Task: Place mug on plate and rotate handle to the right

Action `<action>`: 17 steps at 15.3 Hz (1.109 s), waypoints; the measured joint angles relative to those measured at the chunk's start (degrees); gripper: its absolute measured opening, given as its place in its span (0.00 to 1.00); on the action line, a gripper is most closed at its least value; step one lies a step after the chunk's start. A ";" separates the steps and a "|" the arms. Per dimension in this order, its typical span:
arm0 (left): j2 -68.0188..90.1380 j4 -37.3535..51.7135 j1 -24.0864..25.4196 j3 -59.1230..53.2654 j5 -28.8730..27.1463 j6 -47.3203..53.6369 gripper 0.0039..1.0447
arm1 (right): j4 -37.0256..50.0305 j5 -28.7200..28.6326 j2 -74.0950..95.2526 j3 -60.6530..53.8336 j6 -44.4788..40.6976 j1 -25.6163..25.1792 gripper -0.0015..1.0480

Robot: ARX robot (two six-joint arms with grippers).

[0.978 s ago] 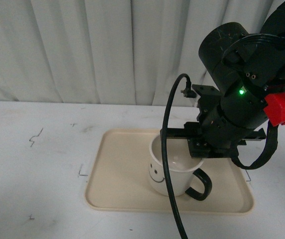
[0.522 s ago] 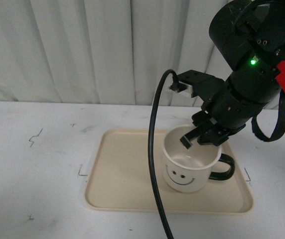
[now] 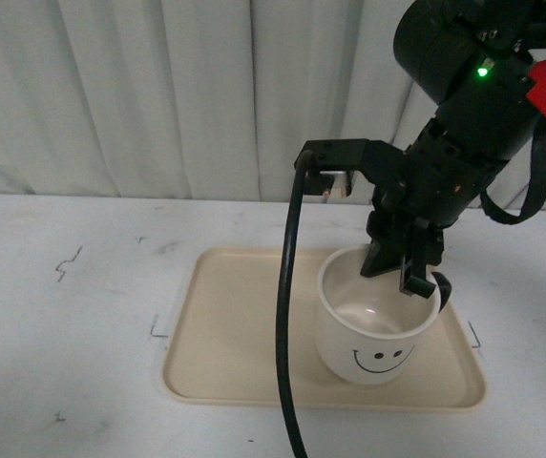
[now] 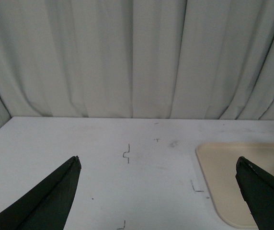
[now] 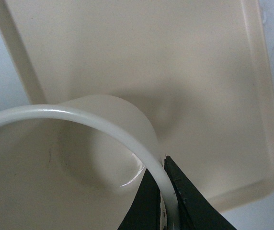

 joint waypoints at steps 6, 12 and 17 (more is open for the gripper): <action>0.00 0.00 0.00 0.00 0.00 0.00 0.94 | -3.58 -0.48 6.51 7.17 4.74 1.51 0.03; 0.00 0.00 0.00 0.00 0.00 0.02 0.94 | -3.72 1.68 9.05 8.87 10.91 2.21 0.03; 0.00 0.00 0.00 0.00 0.00 0.00 0.94 | -6.08 0.72 8.90 12.07 11.15 2.16 0.47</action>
